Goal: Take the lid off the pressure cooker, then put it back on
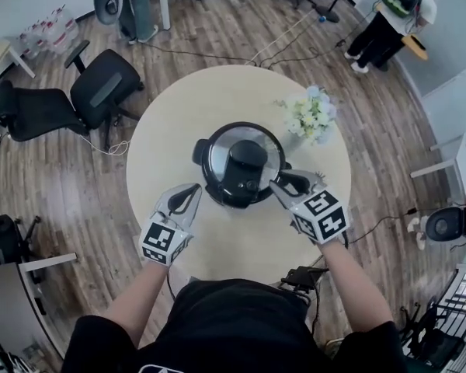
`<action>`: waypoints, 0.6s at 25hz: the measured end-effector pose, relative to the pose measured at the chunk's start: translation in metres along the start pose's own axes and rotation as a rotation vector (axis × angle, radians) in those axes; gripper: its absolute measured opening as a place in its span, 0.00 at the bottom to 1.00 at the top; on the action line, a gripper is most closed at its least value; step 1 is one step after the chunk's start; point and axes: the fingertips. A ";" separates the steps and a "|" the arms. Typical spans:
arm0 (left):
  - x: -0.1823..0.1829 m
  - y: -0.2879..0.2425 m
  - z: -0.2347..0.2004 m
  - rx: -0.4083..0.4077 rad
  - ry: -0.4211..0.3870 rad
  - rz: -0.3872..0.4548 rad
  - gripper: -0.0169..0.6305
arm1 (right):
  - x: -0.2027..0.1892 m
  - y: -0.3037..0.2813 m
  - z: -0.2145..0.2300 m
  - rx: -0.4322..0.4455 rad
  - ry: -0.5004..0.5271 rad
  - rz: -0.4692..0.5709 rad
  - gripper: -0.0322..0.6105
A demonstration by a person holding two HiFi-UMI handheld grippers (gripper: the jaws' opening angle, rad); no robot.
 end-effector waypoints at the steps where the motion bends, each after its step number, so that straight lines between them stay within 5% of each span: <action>1: 0.017 0.000 0.005 0.000 -0.015 0.041 0.03 | 0.005 0.007 -0.002 -0.034 -0.016 0.064 0.17; 8: 0.111 0.009 0.039 0.016 -0.073 0.217 0.03 | 0.040 0.065 0.001 -0.319 -0.152 0.467 0.09; 15: 0.144 0.017 0.051 0.046 -0.121 0.297 0.03 | 0.047 0.091 0.000 -0.466 -0.167 0.652 0.07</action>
Point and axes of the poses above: the fingertips, and each gripper's own axes: y backward along the fingers, z to its right, x out of its top, and after that the axes turned 11 degrees about y, right-handed
